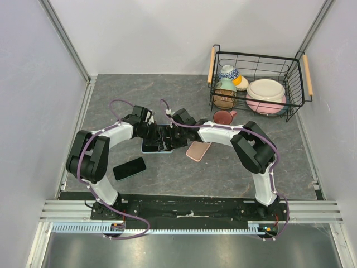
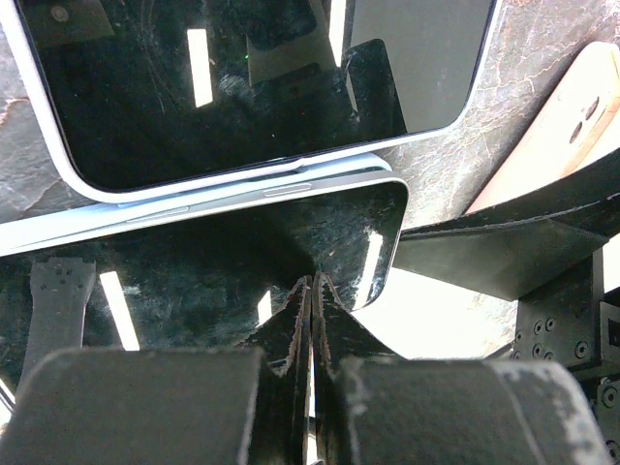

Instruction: Put the phone into the phone case

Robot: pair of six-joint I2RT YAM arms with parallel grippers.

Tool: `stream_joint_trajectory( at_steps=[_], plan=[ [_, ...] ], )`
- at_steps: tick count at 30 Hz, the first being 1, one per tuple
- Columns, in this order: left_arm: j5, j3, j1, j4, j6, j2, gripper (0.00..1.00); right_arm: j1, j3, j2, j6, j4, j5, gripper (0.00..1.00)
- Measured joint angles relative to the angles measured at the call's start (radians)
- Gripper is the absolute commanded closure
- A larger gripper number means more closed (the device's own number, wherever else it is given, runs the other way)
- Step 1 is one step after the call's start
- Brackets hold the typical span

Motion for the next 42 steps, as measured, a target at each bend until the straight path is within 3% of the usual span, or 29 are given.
stream_joint_trajectory(
  at_steps=[10, 19, 29, 36, 42],
  plan=[
    [0.002, -0.002, -0.012, -0.001, -0.001, 0.007, 0.98, 0.006, 0.027, -0.008, -0.040, -0.067, 0.038, 0.09],
    [0.032, -0.002, -0.042, -0.027, -0.005, 0.010, 0.98, -0.032, 0.030, -0.053, -0.053, -0.284, 0.090, 0.11],
    [0.036, -0.006, -0.044, -0.029, -0.006, 0.010, 0.98, -0.153, -0.220, -0.196, 0.001, -0.108, -0.076, 0.25],
    [0.048, -0.040, -0.048, 0.013, -0.006, 0.003, 0.98, -0.166, -0.272, -0.194, 0.028, 0.005, -0.113, 0.35],
    [0.072, -0.063, -0.048, 0.047, -0.006, 0.002, 0.98, -0.167, -0.297, -0.136, 0.114, 0.197, -0.202, 0.36]
  ],
)
